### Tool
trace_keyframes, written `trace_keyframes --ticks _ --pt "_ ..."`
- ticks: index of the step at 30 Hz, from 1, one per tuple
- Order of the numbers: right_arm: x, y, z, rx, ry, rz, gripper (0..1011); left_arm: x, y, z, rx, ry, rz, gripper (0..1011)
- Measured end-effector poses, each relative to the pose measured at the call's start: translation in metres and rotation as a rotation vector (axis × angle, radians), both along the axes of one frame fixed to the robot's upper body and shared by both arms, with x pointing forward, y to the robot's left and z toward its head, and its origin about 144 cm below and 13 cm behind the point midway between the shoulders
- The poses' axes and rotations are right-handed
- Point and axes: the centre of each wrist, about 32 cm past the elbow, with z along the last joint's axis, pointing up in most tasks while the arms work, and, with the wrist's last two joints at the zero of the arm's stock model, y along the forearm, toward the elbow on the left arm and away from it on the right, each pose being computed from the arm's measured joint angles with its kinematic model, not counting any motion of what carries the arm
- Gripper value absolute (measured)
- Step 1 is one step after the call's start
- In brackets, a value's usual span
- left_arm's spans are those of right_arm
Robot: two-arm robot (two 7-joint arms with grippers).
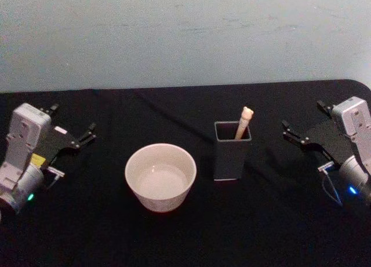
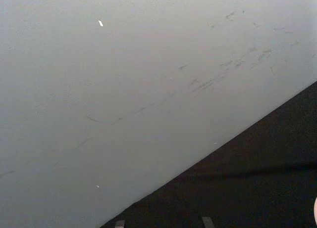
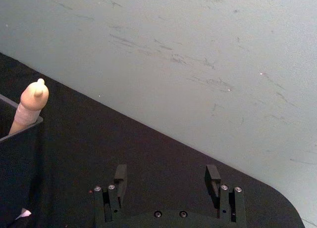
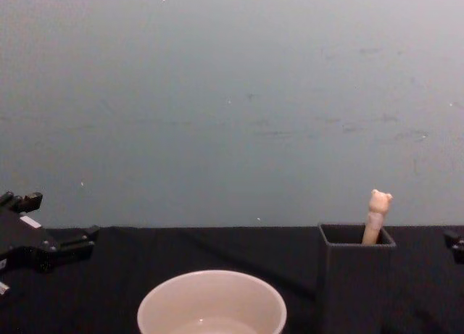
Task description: Pick up the stirring spoon with one hand, stir inside the cup, then place it back in its original position.
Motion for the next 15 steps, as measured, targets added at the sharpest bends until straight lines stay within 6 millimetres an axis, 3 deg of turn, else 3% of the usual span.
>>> trace_keyframes --ticks 15 --pt "0.0000 0.0000 0.0000 0.000 0.000 0.000 1004 0.0000 0.0000 0.0000 0.000 0.000 0.000 1001"
